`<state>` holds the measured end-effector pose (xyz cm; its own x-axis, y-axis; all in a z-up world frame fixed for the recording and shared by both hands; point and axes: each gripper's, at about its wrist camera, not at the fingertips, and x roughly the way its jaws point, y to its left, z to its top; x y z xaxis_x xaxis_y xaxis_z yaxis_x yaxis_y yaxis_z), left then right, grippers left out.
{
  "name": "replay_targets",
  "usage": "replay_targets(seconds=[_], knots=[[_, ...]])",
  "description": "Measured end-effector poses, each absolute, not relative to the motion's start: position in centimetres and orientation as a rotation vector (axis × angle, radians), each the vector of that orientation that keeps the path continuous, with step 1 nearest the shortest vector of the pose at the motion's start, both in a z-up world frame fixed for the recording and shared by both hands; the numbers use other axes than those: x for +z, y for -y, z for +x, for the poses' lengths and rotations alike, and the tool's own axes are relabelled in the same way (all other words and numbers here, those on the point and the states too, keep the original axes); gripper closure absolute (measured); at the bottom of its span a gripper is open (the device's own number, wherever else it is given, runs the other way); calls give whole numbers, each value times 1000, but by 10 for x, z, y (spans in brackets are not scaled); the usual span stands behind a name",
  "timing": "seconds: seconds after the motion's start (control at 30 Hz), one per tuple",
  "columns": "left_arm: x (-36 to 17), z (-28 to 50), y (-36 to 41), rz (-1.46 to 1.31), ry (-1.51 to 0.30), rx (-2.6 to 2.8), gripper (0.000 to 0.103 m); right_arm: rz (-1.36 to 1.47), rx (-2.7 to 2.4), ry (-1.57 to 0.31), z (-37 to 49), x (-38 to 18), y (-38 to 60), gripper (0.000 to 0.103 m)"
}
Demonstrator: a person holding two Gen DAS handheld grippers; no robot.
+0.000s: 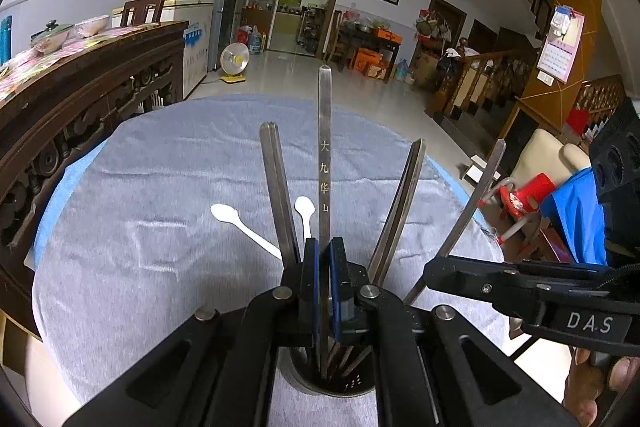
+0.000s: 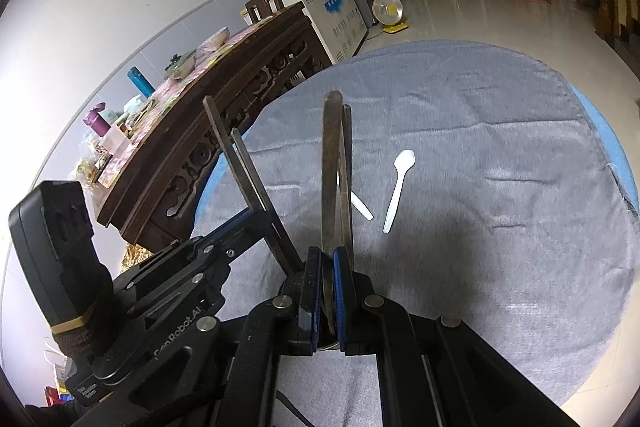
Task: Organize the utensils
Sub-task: 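Lower both chopsticks into the metal cup with both tools, then open both tools and move them down toward the two white spoons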
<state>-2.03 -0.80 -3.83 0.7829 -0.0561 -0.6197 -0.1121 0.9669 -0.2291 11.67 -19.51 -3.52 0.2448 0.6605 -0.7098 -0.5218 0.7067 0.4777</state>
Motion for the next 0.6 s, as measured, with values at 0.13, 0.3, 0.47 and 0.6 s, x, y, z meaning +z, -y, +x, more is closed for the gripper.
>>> replay_targets(seconds=[0.13,0.3,0.47,0.6], knots=[[-39,-23,7,-267,-680,20,98,153,812,-1053,118,-37,194,96],[-39,-24,8,-257,-696,11,97,166,817,-1065,120,-42,195,96],[-36,-27,4,-273,-696,14,83,174,827,-1080,122,-45,196,93],[-30,-37,-1,-286,-677,15,63,183,834,-1082,123,-46,197,93]])
